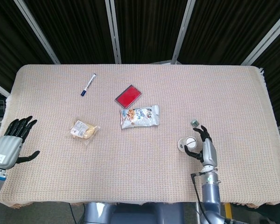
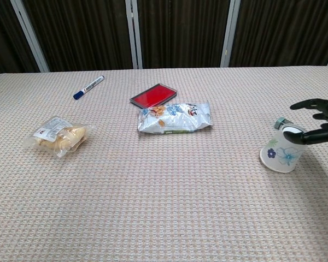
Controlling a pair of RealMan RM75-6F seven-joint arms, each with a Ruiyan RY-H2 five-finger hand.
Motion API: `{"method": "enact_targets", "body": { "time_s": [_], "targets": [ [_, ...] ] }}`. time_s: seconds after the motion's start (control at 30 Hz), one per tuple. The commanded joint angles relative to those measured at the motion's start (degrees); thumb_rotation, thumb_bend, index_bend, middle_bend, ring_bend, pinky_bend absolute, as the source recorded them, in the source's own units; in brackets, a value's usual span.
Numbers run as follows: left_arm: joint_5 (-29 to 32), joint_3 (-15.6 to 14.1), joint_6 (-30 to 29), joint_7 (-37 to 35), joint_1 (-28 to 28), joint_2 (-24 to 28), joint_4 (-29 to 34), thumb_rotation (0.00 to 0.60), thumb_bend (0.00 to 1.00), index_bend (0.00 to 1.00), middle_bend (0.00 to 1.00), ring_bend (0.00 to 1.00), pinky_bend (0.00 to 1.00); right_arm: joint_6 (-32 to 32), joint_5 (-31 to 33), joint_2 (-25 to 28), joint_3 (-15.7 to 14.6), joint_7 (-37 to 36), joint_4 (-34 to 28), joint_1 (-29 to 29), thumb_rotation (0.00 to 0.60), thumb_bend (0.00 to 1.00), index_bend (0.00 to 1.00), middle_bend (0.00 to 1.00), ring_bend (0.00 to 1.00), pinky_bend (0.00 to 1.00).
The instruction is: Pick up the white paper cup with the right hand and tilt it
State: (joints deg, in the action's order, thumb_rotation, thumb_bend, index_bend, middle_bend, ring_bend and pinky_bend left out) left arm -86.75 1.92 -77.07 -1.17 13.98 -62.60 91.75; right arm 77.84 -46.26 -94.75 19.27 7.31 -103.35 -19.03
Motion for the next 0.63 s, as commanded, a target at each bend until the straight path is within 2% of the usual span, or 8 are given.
{"method": "enact_targets", "body": {
  "time_s": [0.03, 0.23, 0.33, 0.37, 0.47, 0.53, 0.63],
  "targets": [
    [0.0, 0.0, 0.0, 0.0, 0.0, 0.0, 0.0, 0.6, 0.16, 0.0, 0.0, 0.0, 0.0, 1.0, -0.7, 2.3, 0.8, 0.1, -1.6, 0.9, 0.6, 0.21, 0.18, 0.0, 0.0, 0.0],
    [0.0, 0.0, -0.1, 0.1, -0.1, -0.1, 0.0, 0.6, 0.16, 0.0, 0.0, 0.0, 0.0, 0.3, -1.7, 10.0, 3.2, 1.8, -5.8, 1.4, 0.6, 0.14, 0.18, 0.0, 0.0, 0.0],
    [0.0, 0.0, -0.2, 0.2, -0.1, -0.1, 0.0, 0.6, 0.16, 0.0, 0.0, 0.0, 0.0, -1.4, -4.0, 15.4, 2.8, 4.1, -7.5, 1.4, 0.6, 0.08, 0.16, 0.0, 0.0, 0.0],
    [0.1, 0.0, -0.2, 0.3, -0.1, -0.1, 0.0, 0.6, 0.16, 0.0, 0.0, 0.0, 0.0, -2.5, -6.1, 18.9, 1.9, 5.5, -8.0, 1.7, 0.6, 0.07, 0.15, 0.0, 0.0, 0.0],
    [0.2, 0.1, -0.2, 0.4, -0.1, -0.2, 0.0, 0.6, 0.16, 0.0, 0.0, 0.0, 0.0, -2.9, -13.1, 24.9, -0.9, 6.4, -6.8, 3.3, 0.6, 0.03, 0.11, 0.0, 0.0, 0.0],
    [0.3, 0.1, -0.2, 0.4, -0.1, -0.2, -0.1, 0.6, 0.16, 0.0, 0.0, 0.0, 0.0, -1.0, -18.7, 27.0, -2.9, 5.5, -4.6, 4.9, 0.6, 0.03, 0.1, 0.0, 0.0, 0.0],
    [0.2, 0.1, -0.3, 0.5, -0.2, -0.2, 0.0, 0.6, 0.16, 0.0, 0.0, 0.0, 0.0, 1.7, -23.6, 27.8, -5.4, 4.2, -1.4, 7.0, 0.6, 0.02, 0.08, 0.0, 0.0, 0.0]
  ]
}}
